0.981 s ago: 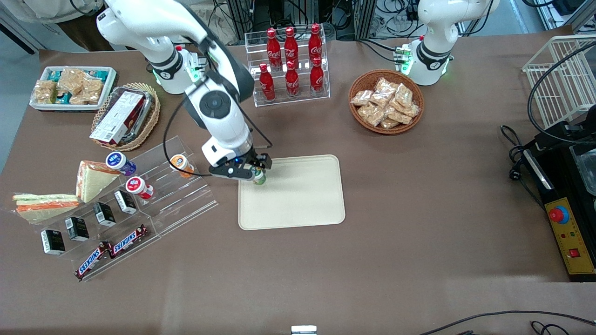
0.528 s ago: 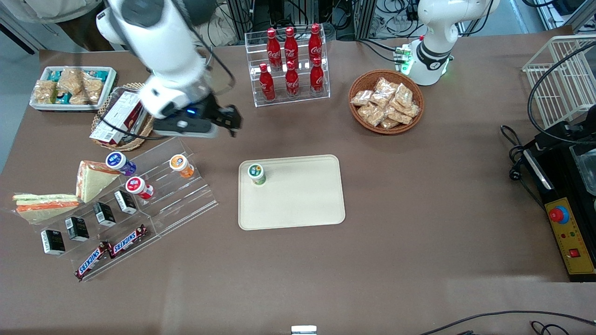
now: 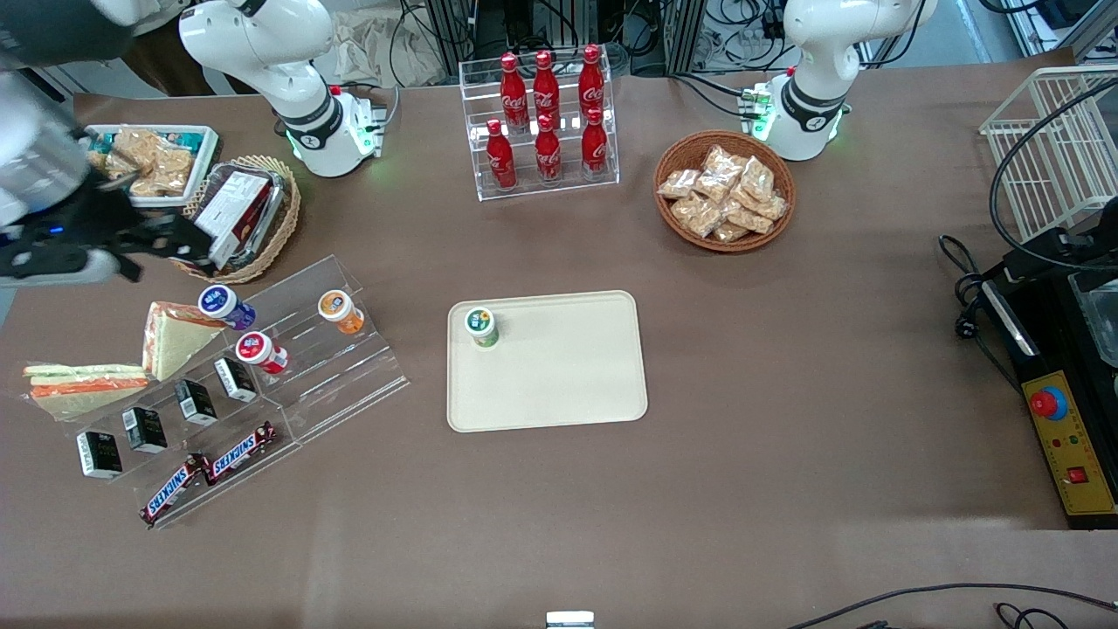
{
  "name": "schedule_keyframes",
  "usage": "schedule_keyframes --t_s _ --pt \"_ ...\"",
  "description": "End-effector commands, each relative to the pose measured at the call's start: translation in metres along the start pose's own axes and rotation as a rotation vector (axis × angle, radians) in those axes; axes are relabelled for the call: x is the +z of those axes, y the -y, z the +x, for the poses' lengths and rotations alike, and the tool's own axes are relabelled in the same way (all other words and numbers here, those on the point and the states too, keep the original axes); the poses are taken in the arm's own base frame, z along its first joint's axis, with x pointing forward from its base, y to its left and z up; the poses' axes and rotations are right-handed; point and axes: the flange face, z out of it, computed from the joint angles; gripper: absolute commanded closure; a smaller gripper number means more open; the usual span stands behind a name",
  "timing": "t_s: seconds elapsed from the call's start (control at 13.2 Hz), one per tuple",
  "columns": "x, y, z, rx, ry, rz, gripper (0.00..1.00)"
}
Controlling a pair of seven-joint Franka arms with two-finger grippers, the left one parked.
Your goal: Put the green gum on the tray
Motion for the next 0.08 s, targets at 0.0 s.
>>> schedule_keyframes --t_s 0.0 --pt "-0.0017 -0.0191 0.0032 0.028 0.012 0.017 0.0"
